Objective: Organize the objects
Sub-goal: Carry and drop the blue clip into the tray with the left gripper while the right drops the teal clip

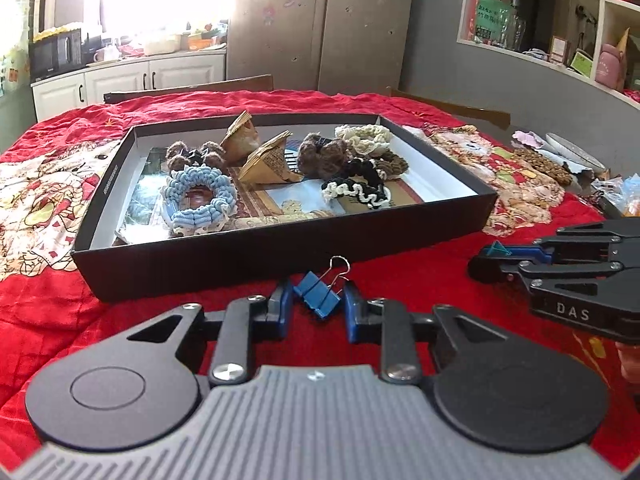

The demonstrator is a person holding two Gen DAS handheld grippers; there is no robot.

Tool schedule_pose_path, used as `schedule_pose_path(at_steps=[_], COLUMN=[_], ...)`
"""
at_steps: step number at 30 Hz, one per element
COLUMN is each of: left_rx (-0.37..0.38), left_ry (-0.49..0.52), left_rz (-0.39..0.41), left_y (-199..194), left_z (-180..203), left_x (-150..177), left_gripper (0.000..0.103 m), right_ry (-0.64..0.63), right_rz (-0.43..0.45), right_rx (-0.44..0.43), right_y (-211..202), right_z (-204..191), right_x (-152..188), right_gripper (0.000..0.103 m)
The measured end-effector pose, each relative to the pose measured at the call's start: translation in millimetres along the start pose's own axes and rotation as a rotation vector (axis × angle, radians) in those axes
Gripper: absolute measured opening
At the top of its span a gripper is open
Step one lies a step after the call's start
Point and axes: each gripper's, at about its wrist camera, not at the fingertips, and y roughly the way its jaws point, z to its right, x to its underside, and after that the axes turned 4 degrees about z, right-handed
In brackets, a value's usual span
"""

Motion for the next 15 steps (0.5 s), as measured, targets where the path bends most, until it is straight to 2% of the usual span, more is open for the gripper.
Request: schedule_pose_path(at_steps=[9, 12, 15], left_rx=[0.022, 0.032, 0.012], left_ry=[0.007, 0.0, 0.008], left_rz=[0.061, 0.075, 0.1], left_y=[-32, -38, -39], left_z=[-2, -5, -8], left_x=[-15, -28, -43], left_gripper=[0.029, 0.03, 0.03], right_ry=[0.04, 0.041, 0.021], right_rz=[0.074, 0.096, 0.116], right_rx=[-0.081, -0.088, -0.064], right_y=[-20, -23, -19], right_z=[-4, -6, -8], right_x=[-27, -43, -62], right_gripper=[0.011, 0.011, 0.011])
